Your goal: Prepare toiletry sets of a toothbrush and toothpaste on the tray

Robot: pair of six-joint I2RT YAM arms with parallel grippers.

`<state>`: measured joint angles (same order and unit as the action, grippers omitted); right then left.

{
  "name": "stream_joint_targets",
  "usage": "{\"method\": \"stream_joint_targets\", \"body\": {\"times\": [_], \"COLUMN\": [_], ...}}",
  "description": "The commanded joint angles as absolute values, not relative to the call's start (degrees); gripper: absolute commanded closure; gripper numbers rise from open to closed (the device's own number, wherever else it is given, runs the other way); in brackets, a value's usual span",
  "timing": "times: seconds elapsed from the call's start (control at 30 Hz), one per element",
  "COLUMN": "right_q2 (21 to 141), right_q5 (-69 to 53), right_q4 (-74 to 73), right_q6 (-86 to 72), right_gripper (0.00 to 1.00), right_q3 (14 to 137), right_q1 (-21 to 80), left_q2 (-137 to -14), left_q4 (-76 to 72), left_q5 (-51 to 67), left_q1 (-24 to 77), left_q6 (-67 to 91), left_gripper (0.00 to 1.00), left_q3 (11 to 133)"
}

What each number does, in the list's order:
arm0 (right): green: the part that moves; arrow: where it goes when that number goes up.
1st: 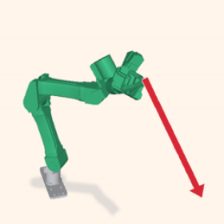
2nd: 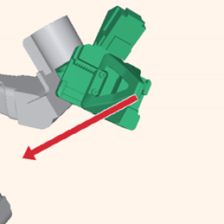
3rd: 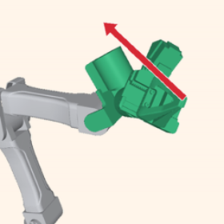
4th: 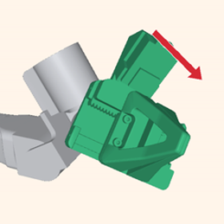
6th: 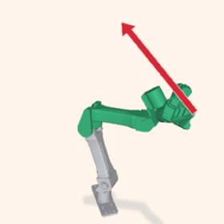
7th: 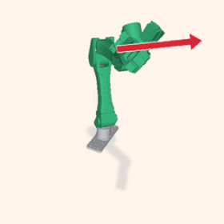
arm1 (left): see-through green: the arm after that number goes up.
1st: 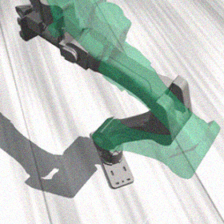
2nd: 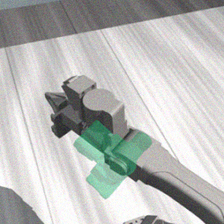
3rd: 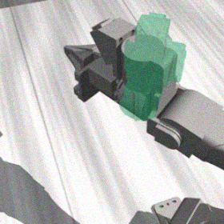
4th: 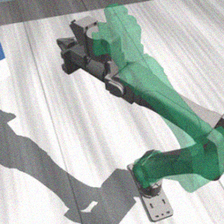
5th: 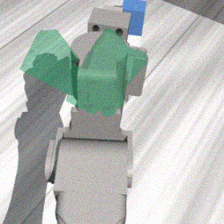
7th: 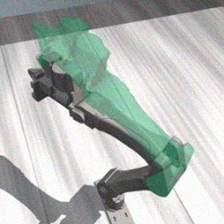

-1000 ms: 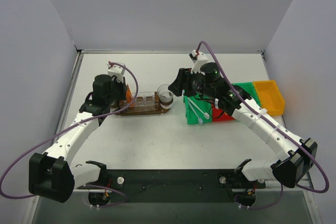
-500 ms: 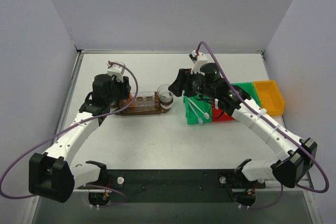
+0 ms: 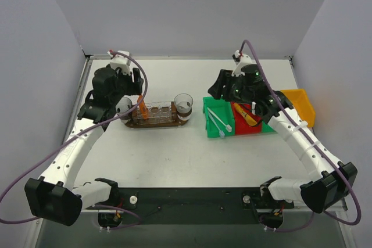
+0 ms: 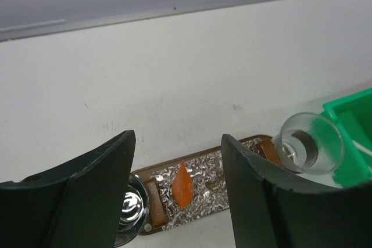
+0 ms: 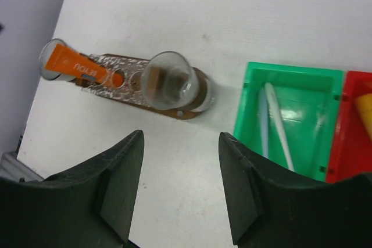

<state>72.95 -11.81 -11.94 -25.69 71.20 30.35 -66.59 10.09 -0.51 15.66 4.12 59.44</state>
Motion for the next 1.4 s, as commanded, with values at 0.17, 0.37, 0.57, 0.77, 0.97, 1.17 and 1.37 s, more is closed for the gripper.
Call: {"method": "stream_joint_targets", "body": {"times": [0.17, 0.37, 0.57, 0.77, 0.97, 1.17, 1.37], "right_q2": [71.6, 78.7, 89.4, 97.2, 103.0, 107.5, 111.4], "right_q5": [-15.8, -15.0, -20.7, -19.5, -18.0, -17.6, -18.8], "right_q4": [-29.8, -35.3, -36.6, -36.3, -35.1, -34.1, -33.0], "right_q6": [-18.7, -8.0, -0.4, 4.1, 7.4, 9.3, 10.1], "right_gripper": [0.53, 0.56, 0.56, 0.56, 0.55, 0.55, 0.55], "right_q3": [75.5, 78.0, 81.5, 82.8, 84.0, 86.0, 87.9], "right_q1": [10.1, 6.2, 5.0, 5.0, 4.9, 4.3, 4.0], "left_q2": [-68.8, -68.6, -67.2, -66.4, -67.1, -67.4, -67.4], "left_q4": [20.7, 21.9, 24.0, 25.1, 25.5, 25.9, 26.4], "left_q5": [4.8, 9.1, 10.8, 10.3, 9.8, 9.1, 8.4], "left_q1": [15.4, 15.4, 15.4, 15.4, 15.3, 15.4, 15.4], "left_q6": [15.3, 18.8, 17.6, 17.8, 17.4, 17.2, 16.8], "left_gripper": [0.29, 0.3, 0.31, 0.31, 0.3, 0.31, 0.31], "left_q3": [75.2, 72.7, 71.3, 70.8, 71.5, 72.1, 72.2]}}
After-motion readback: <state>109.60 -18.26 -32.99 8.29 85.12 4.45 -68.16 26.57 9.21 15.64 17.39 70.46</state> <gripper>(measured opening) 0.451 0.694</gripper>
